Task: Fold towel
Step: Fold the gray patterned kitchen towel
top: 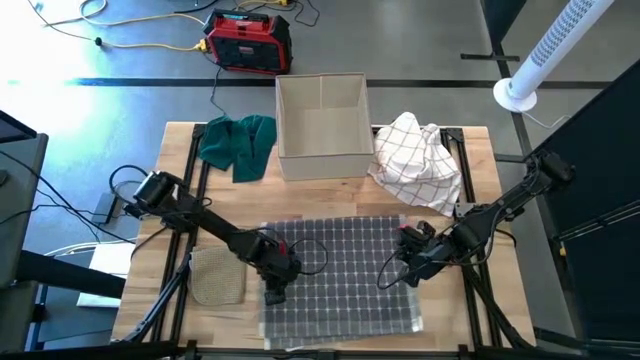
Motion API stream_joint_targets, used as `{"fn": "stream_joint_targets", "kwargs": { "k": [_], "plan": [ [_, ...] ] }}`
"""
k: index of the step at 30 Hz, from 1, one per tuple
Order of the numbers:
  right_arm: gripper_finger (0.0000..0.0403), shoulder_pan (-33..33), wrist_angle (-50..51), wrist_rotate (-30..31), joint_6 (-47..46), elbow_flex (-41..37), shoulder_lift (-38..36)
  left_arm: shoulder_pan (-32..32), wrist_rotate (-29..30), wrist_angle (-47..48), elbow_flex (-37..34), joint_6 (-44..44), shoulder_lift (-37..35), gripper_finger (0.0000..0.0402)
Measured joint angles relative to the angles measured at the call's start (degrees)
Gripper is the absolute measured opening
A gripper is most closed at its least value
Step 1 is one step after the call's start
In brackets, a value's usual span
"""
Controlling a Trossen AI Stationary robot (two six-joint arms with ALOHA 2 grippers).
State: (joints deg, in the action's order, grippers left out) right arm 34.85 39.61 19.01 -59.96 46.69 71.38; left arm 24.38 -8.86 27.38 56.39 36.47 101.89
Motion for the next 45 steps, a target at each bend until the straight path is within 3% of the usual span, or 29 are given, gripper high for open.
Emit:
{"fn": "stream_joint_targets", "kwargs": {
  "k": [6,11,14,16,27,34,40,45],
  "plan": [
    [0.0021,-1.52,-4.40,0.32,5.43,2.33,-0.01,-2.26,6.49,2.58,0.26,-0.92,-13.05,0.0000],
    [0.0029,-6.03,-1.36,0.16,3.17,6.53,-0.01,-2.27,15.19,4.41,0.31,-6.50,-23.10,0.0001],
    [0.0039,-8.74,3.68,-2.37,6.47,9.60,-0.01,-2.68,18.58,9.99,0.18,-9.39,-26.23,0.0001],
    [0.0052,-10.07,8.32,-4.04,9.16,11.31,-0.03,-3.83,18.76,13.08,0.12,-10.04,-27.45,0.0001],
    [0.0155,-16.14,19.73,-6.96,28.83,8.48,-1.44,-13.14,7.76,22.36,0.21,-8.05,-27.24,0.0013],
    [0.0198,-18.52,14.65,-8.24,35.24,4.65,-1.58,-13.92,7.77,22.36,0.21,-6.30,-27.28,0.0087],
    [0.0203,-18.51,12.21,-8.59,37.72,-0.02,-1.62,-20.27,8.22,23.97,-0.40,-17.02,-26.85,0.0163],
    [0.0203,-18.87,5.56,-8.55,40.49,-4.98,-1.62,-23.34,8.05,19.00,-6.38,-25.39,-26.80,0.0212]
  ]
}}
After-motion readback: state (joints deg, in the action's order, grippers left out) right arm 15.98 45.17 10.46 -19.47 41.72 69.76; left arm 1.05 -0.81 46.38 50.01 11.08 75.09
